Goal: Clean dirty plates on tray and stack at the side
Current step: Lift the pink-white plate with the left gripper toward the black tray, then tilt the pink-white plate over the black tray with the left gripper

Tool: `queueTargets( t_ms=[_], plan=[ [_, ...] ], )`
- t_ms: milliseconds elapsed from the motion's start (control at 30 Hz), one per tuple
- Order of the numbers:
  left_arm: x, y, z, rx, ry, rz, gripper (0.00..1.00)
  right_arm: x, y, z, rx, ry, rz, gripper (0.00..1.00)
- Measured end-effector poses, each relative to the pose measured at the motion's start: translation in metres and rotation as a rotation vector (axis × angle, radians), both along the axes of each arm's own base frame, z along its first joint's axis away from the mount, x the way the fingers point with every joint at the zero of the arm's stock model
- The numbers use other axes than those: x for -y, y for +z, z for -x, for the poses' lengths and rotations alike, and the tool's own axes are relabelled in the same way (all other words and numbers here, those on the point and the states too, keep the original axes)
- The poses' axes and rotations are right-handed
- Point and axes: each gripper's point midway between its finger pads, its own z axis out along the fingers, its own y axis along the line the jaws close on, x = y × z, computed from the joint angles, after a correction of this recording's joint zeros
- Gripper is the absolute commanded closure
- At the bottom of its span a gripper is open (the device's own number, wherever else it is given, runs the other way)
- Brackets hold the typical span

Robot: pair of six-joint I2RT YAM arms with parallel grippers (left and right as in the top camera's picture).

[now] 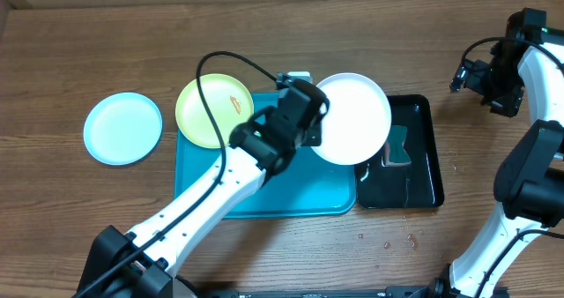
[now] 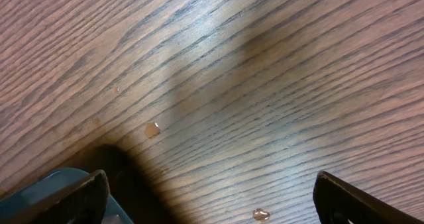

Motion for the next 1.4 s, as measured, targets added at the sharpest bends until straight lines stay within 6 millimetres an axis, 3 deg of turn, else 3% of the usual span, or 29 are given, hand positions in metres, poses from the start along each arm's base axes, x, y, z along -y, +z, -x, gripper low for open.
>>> queueTargets(
  t_ms=[400, 767, 1133, 1400],
  plan=[
    [0.044, 0.033, 0.008, 0.243, -0.094, -0.103, 0.96, 0.000, 0.000, 0.000, 0.001, 0.000, 0.001, 0.00],
    [0.083, 0.089, 0.021, 0.573, -0.187, -0.269, 0.96, 0.000, 0.000, 0.000, 0.001, 0.000, 0.000, 0.00],
    [0.129, 0.159, 0.064, 0.911, -0.328, -0.474, 0.96, 0.000, 0.000, 0.000, 0.001, 0.000, 0.000, 0.00],
    [0.145, 0.191, 0.087, 1.059, -0.387, -0.576, 0.96, 0.000, 0.000, -0.001, 0.002, 0.000, 0.001, 0.00]
  ],
)
